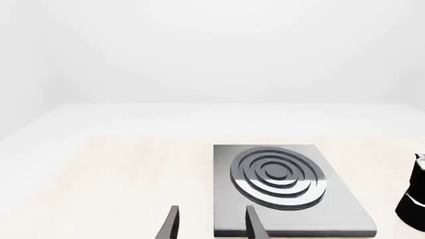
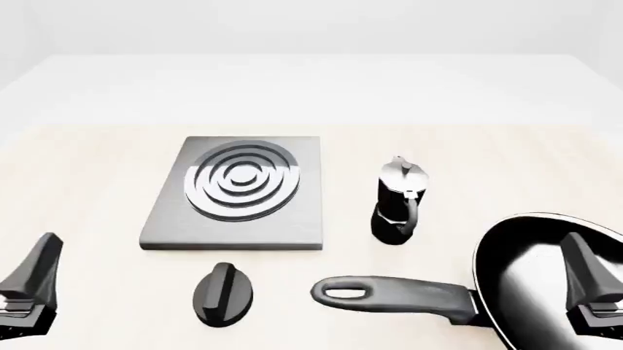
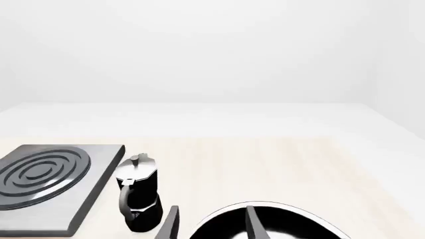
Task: Put the frying pan on the stove.
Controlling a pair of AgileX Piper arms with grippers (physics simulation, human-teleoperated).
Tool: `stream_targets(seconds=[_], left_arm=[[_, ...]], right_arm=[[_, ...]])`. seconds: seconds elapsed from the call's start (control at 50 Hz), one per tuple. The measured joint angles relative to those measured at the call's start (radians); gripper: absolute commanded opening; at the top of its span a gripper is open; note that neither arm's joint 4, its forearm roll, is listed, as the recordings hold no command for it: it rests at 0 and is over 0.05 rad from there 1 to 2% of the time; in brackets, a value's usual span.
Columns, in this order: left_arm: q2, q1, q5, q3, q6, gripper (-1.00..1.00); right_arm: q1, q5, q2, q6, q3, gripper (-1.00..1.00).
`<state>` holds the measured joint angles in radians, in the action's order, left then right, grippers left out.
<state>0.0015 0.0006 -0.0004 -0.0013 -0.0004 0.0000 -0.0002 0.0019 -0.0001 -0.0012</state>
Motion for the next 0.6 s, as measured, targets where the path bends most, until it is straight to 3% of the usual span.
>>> stream_targets(seconds=[0.24, 0.34, 0.6], left_arm=[[0.005, -0.031, -0.003, -0.007, 0.012, 1.0], [0.077, -0.077, -0.036, -0.023, 0.019, 1.0], [0.303, -0.224, -0.008, -0.194, 0.06, 1.0]], right_arm=[[0.0, 0.0, 0.002, 0.0, -0.001, 1.0], [0.0, -0.001, 0.003, 0.0, -0.002, 1.0], [0.0, 0.0, 0.003, 0.0, -0.003, 1.0]])
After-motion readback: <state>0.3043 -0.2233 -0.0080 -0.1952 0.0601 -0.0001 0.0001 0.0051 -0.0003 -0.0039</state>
